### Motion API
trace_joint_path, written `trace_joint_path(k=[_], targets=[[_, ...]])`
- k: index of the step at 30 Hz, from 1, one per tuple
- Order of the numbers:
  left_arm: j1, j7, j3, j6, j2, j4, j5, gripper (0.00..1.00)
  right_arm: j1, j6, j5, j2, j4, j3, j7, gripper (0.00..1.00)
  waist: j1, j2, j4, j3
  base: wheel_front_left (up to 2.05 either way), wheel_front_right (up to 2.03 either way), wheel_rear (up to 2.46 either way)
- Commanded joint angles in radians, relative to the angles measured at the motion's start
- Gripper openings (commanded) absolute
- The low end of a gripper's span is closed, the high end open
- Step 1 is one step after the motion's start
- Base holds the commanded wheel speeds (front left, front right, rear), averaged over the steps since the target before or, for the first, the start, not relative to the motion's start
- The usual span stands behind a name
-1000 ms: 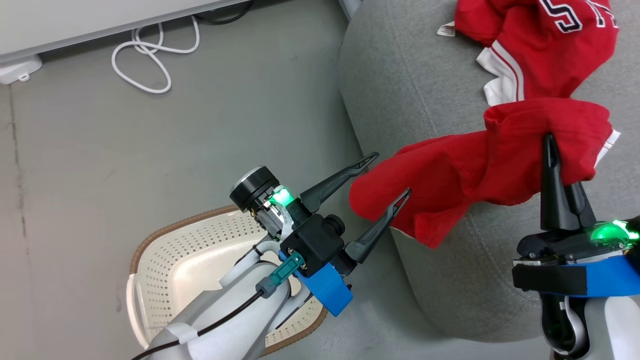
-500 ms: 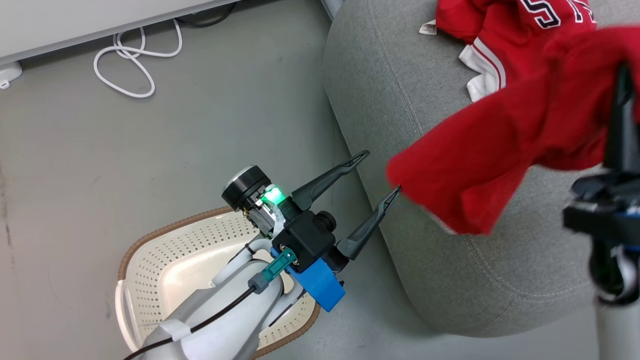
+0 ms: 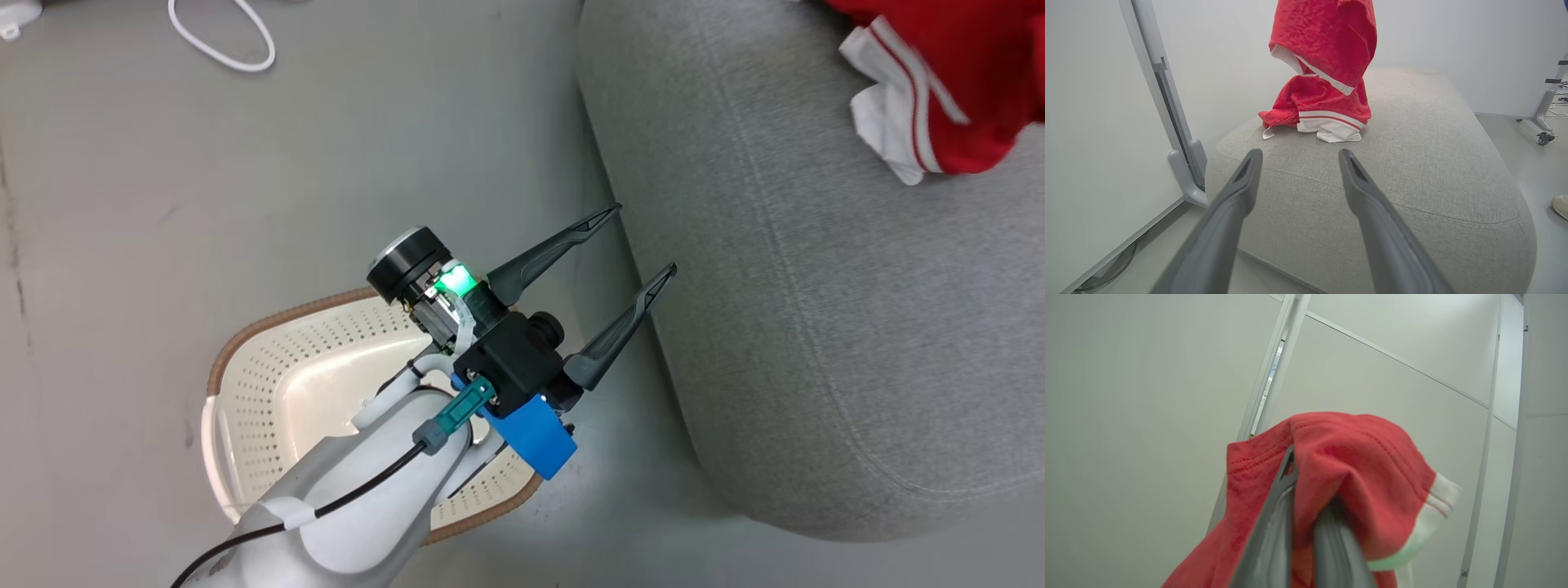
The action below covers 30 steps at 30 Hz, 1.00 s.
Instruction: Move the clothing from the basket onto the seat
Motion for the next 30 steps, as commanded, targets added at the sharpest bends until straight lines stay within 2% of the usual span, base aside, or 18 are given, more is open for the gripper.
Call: trace_joint_path(k=[1,4,8,20,30], targets=[[-0.023,-0.003,0.000,0.002,-0.002,-0.004,0.007,1.00,-0.044,0.000,0.005,-0.025,0.019,-0.014,0.000,0.00,-0.0001,0.0000,0.030,0.034,0.00,0.00,0.00],[-0.039,-0.003,0.002,0.001,-0.008,-0.007,0.009,1.00,-0.114,0.000,0.000,-0.081,0.081,-0.046,0.000,0.00,-0.0001,0.0000,0.052,0.066,0.00,0.00,0.00],[-0.055,-0.003,0.009,0.000,-0.015,-0.012,0.016,1.00,-0.148,0.000,-0.009,-0.122,0.177,-0.051,0.000,0.00,-0.0001,0.0000,0.072,0.099,0.00,0.00,0.00],[-0.088,-0.003,0.028,-0.002,-0.005,-0.026,0.033,1.00,-0.086,0.000,-0.022,-0.086,0.476,-0.041,0.000,0.00,-0.0001,0.0000,0.095,0.186,0.00,0.00,0.00],[-0.098,-0.003,0.031,-0.004,-0.009,-0.028,0.036,1.00,-0.115,0.000,-0.038,-0.073,0.672,-0.041,0.000,0.00,-0.0001,0.0000,0.108,0.213,0.00,0.00,0.00]])
